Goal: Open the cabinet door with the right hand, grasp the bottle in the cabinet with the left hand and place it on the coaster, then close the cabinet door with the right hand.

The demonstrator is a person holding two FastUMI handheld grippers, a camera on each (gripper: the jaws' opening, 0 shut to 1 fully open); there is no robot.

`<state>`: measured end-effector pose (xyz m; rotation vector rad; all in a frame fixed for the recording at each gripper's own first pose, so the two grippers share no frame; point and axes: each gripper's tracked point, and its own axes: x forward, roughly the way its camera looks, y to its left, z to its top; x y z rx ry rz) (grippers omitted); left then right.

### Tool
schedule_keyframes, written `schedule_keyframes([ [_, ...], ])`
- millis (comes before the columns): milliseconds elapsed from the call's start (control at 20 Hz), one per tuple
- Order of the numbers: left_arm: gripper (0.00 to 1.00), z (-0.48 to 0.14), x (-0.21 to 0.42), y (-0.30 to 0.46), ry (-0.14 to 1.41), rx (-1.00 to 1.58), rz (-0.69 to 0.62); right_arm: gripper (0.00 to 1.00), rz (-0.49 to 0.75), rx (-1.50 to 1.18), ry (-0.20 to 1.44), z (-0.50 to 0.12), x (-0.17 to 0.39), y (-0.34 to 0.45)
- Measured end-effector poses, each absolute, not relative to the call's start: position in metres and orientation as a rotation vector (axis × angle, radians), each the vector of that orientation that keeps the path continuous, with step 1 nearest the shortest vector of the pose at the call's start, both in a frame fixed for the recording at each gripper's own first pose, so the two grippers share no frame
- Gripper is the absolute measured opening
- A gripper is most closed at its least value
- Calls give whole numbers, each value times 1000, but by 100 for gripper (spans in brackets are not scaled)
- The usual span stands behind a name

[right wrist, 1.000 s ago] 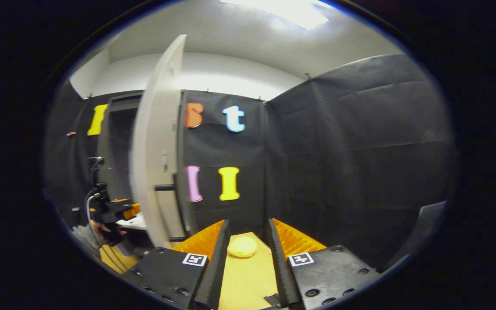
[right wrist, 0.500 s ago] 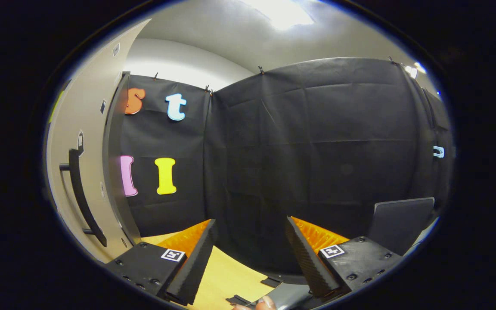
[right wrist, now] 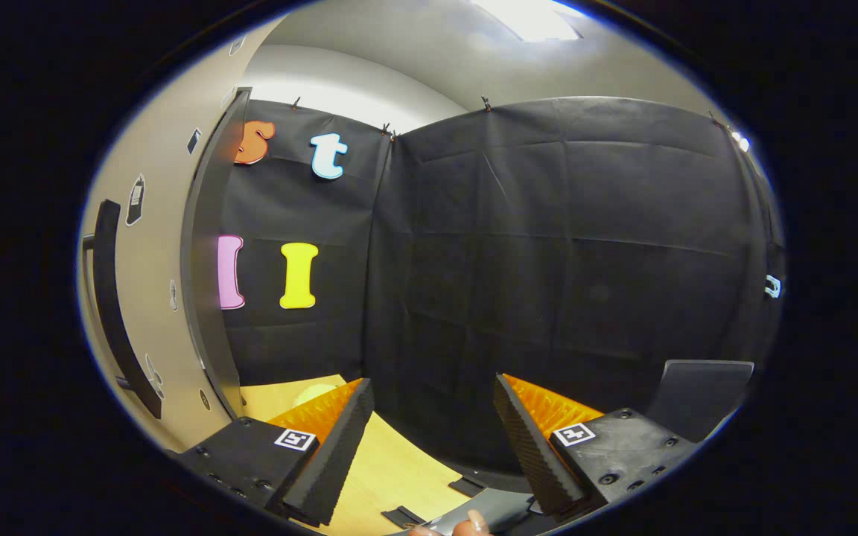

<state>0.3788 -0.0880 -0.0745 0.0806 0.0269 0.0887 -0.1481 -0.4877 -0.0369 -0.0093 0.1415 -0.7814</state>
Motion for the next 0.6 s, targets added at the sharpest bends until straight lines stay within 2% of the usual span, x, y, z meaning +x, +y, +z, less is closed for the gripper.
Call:
schedule_keyframes([
  [350, 89, -73, 406, -81, 26, 91, 108, 98, -780, -5, 153, -40, -147, -492],
  [450, 77, -73, 401, -88, 39, 65, 86, 98, -781, 13, 146, -38, -152, -489],
  [600, 77, -60, 376, -96, 29, 53, 48, 98, -782, 23, 128, -31, -161, -482],
])
